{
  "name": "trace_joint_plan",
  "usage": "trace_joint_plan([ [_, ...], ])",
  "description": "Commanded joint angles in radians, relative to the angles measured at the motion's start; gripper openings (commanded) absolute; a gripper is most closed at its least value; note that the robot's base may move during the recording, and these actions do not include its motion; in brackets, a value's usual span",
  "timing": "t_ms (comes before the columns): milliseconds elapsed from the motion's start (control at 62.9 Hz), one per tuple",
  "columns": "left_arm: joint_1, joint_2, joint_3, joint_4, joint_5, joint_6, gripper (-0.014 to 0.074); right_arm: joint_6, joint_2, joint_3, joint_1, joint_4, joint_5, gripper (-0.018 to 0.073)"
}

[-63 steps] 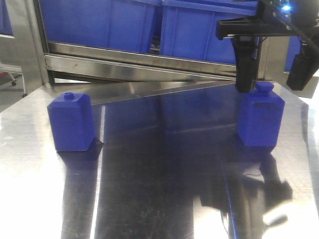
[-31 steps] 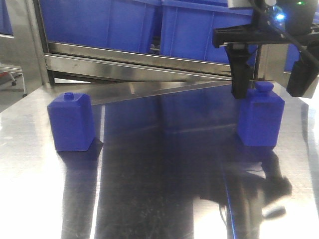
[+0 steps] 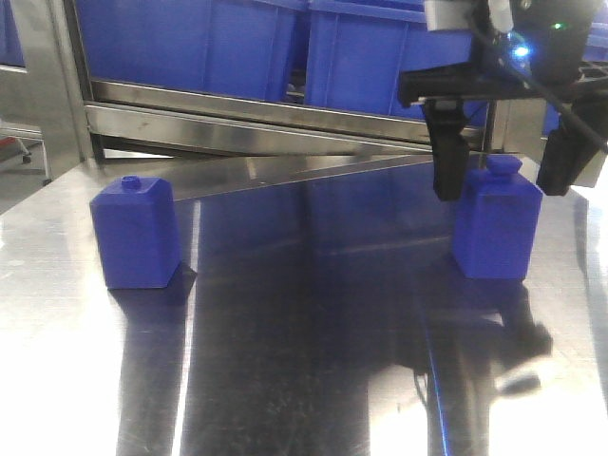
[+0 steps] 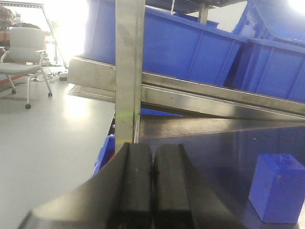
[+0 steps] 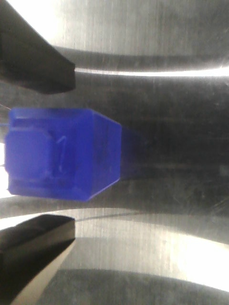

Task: Pick and sort blue part to right shelf
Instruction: 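Close the right gripper around the blue bottle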

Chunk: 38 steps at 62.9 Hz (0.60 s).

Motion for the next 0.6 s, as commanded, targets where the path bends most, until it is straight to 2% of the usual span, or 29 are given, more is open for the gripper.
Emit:
trace_joint_plan([
  [0,-0.005,-0.019,0.022,-0.001,-0.09,-0.01,0.0132,0.0,-0.021,-0.035,-0.002,-0.019,-0.015,0.0609],
  [588,-0.005,-0.019,0.022,-0.001,-0.09,-0.01,0.0132,-0.006,0.016,-0.035,-0.015,0.001,-0.013,0.0593],
])
